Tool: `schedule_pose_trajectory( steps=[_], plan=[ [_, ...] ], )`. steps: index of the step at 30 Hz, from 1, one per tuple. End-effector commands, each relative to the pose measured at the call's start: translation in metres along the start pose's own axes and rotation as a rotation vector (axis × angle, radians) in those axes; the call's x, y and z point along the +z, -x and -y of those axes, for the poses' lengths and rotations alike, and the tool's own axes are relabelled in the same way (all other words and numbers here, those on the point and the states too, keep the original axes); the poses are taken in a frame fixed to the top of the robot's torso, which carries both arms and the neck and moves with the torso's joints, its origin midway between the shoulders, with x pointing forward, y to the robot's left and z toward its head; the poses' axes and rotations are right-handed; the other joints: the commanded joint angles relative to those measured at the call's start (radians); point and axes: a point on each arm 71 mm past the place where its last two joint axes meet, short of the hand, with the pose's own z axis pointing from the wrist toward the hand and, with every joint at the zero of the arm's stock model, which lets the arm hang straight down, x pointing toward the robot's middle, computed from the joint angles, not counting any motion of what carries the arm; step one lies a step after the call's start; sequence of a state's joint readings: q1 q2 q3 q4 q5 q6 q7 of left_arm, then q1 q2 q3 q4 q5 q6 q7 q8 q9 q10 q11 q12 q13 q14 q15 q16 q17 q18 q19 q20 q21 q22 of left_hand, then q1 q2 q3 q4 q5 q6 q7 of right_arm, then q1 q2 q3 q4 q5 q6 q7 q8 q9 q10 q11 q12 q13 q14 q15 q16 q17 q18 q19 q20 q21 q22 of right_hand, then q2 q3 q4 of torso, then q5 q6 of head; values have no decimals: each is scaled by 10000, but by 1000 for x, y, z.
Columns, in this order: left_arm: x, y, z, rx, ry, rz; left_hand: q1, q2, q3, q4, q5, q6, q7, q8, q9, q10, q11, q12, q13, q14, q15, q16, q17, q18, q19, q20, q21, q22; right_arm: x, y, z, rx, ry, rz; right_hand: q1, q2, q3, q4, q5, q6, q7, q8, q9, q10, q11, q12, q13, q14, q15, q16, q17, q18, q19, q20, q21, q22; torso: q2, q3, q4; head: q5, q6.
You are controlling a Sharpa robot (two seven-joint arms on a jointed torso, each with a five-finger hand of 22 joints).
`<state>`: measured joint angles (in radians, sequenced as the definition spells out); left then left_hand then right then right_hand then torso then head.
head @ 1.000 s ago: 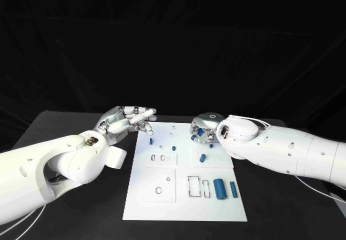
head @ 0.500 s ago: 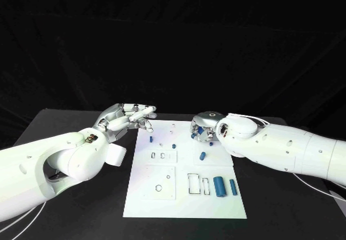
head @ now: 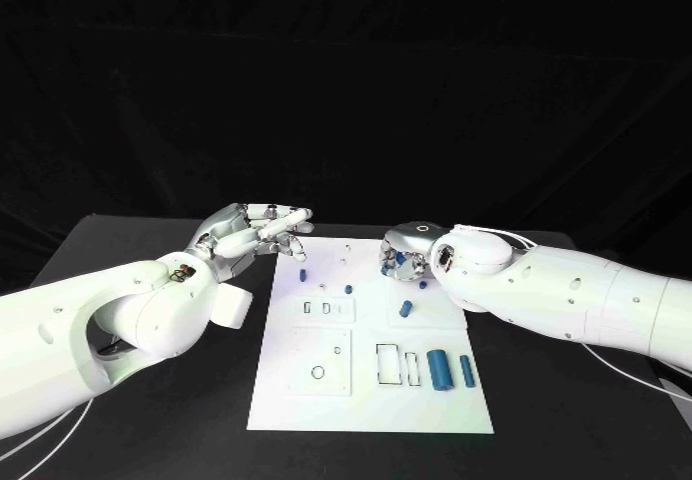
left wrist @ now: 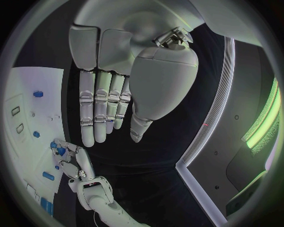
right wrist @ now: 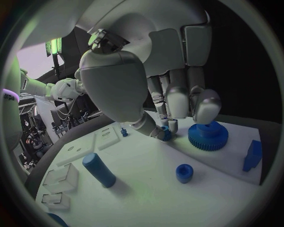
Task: Assemble the parts on the task board
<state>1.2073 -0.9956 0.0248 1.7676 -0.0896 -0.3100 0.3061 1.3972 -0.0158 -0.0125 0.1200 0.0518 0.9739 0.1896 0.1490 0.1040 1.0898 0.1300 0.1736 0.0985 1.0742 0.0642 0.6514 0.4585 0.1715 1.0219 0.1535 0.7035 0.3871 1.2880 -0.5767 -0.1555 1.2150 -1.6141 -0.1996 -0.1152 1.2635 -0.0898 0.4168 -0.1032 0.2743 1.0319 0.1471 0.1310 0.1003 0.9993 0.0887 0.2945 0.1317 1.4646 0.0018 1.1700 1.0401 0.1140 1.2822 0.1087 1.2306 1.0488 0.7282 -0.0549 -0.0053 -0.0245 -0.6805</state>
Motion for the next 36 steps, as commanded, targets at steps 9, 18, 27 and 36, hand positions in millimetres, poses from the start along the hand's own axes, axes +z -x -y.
schedule_pose_trajectory(
  steps=[9, 18, 27, 36],
  plan=[
    [0, -2, 2, -44, -67, -192, -57, 57, -76, 8, -23, -15, 65, -77, -18, -68, 27, -40, -12, -62, 26, 62, 16, 79, -51, 6, 65, 22, 1, -3, 0, -3, 39, -168, 111, 120, 99, 98, -62, 325, -81, 166, 116, 239, -48, 88, -30, 239, -12, 126, 65, -128, 38, -13, 146, 179, -7, -4, -6, -8, -79],
    [1, -1, 2, -48, -56, -160, -55, 71, -74, 6, -24, -19, 69, -82, -19, -74, 30, -43, -12, -68, 29, 64, 19, 79, -60, 9, 75, 28, -2, 4, -2, 166, 83, 683, 261, 208, 168, 105, -62, 568, -143, 294, 269, 475, -118, 106, -49, 282, -70, 364, 304, -194, 203, -61, 430, 602, -32, 3, 3, 23, -75],
    [2, 2, 1, -58, -35, -63, -45, 95, -72, -7, -24, -23, 74, -91, -20, -80, 36, -46, -8, -106, 39, 53, 19, 78, -95, 19, 93, 42, 2, 23, -2, 399, -311, 1929, 173, 147, 103, 197, -86, 631, -164, 327, 356, 565, -132, 70, -72, 305, -80, 487, 415, -222, 267, -74, 547, 778, -36, -6, -1, 52, 21],
    [3, 2, 1, -78, -27, -55, -41, 104, -78, -19, -24, -22, 78, -97, -20, -82, 40, -47, -4, -147, 48, 33, 15, 77, -135, 29, 104, 52, 16, 30, -7, 606, -495, 2207, 168, 148, 108, 220, -62, 616, -168, 317, 374, 580, -138, 50, -83, 318, -84, 548, 481, -231, 292, -77, 586, 838, -5, -1, 20, 70, 105]
  ],
)
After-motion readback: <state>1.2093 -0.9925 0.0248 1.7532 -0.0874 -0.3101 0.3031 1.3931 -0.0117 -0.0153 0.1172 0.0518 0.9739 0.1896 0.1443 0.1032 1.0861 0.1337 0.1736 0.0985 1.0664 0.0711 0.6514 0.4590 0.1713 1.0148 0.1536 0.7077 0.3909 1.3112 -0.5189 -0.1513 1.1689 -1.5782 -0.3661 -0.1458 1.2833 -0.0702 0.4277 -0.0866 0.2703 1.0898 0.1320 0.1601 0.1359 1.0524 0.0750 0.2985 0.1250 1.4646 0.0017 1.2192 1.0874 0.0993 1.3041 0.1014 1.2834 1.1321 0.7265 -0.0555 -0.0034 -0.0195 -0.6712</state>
